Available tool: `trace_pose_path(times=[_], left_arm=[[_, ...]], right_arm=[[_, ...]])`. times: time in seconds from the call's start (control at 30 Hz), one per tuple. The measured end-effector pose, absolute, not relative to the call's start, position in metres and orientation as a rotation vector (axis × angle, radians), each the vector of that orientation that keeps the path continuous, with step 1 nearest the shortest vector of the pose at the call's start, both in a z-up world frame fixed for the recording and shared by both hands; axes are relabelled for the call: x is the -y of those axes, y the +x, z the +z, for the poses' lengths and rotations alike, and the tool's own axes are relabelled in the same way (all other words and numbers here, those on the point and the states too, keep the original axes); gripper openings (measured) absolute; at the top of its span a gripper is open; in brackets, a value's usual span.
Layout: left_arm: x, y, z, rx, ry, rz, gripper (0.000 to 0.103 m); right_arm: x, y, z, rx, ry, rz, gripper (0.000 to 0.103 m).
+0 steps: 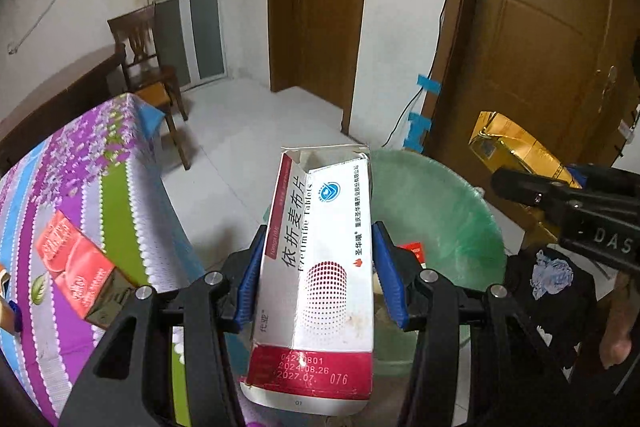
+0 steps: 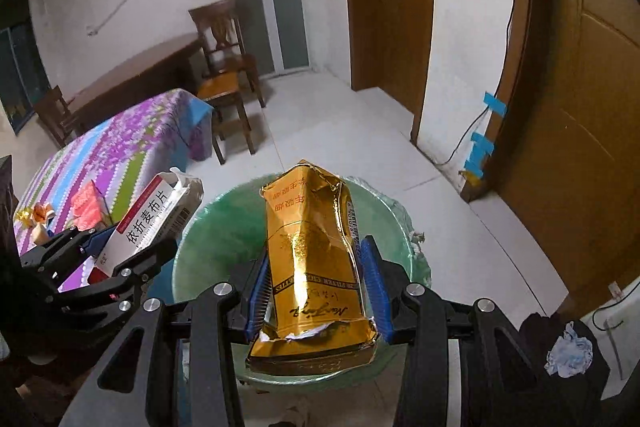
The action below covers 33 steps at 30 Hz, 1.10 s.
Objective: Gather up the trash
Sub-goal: 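Carry the gold packet and white medicine box over the green bin, then open both grippers to drop the packet and box into the bin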
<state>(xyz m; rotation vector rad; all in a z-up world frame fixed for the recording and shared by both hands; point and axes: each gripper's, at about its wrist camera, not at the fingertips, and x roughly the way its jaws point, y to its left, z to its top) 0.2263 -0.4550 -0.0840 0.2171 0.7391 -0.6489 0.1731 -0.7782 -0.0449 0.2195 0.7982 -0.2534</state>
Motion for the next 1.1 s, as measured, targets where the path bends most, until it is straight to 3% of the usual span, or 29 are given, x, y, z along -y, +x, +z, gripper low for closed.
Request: trace_pose_path(times=[0.8,0.87,0.9,0.93,1.1], left_arm=[[0.465,0.229,-0.086,-0.75,0.248,-0.636,0.049],[0.465,0.231,-0.087,-0.756,0.251,-0.634,0.05],[0.465,0.231,-0.087,-0.759,0.255,-0.632,0.055],[0.465,0.232,-0.088,-0.759,0.255,-0.628,0.063],[0.464,0.232,-0.091,-0.762,0.259,-0.628,0.065]], right_arm=[[0.773,0.183,-0.063,-0.833,0.231,-0.264,0.045],[0.774,0.184,-0.062,-0.829,0.239,-0.262,0.052],[0.775,0.183,-0.061,-0.821,0.243,-0.263,0.063],[0.774,0.183,-0.06,-0.814,0.243,-0.269,0.066],[0.77,0.181,-0.056,-0.802,0.245,-0.27,0.066]])
